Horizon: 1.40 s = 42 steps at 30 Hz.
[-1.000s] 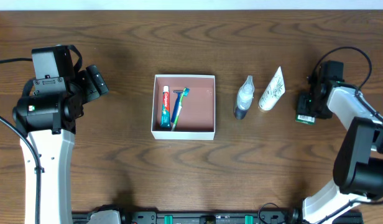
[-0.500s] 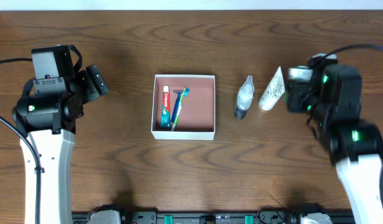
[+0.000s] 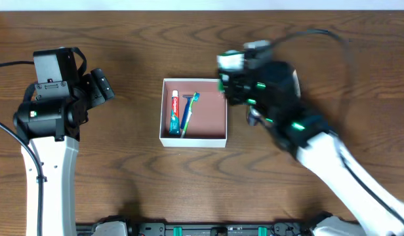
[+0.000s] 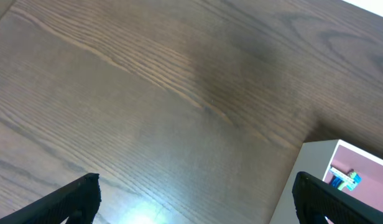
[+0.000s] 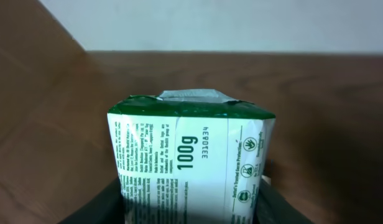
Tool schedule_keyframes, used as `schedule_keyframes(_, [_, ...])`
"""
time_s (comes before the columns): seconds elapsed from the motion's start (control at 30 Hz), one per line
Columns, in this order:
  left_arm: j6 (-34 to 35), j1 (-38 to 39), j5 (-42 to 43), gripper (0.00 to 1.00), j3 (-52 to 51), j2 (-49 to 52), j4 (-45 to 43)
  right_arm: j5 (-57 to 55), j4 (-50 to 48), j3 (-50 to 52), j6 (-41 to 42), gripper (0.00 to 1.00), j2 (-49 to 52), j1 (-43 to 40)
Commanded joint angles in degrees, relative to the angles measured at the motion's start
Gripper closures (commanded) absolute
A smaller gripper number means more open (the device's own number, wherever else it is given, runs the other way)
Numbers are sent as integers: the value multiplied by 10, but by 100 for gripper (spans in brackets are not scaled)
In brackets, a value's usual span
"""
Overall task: Pack container
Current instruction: 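Carry soap box with right gripper and drop it into the box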
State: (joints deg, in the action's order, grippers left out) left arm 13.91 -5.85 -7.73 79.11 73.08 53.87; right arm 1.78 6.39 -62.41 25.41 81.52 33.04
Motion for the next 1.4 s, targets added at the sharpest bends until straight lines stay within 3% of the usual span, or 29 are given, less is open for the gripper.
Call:
schedule_keyframes(0.0, [3,-2,-5,2,6,-1,1,6,-57,-2,86,66,90,24])
schedule_keyframes(0.2, [3,-2,-5,2,6,-1,1,97,-165,-9,169,63,216,40])
schedule_keyframes(0.37, [3,-2,-5,2,6,-1,1,114,-189,-10,219,63,270,58])
schedule_keyframes(0.97, [3,-2,-5,2,6,-1,1,87,-177,-11,135,55,284,94])
schedule_keyframes(1.17, [3,-2,-5,2,6,-1,1,57,-180,-11,135,45,284,96])
schedule_keyframes(1.27, [3,-2,-5,2,6,-1,1,60,-191,-11,135,34,284,96])
schedule_keyframes(1.37, [3,-2,-5,2,6,-1,1,76,-222,-12,129,34,284,96])
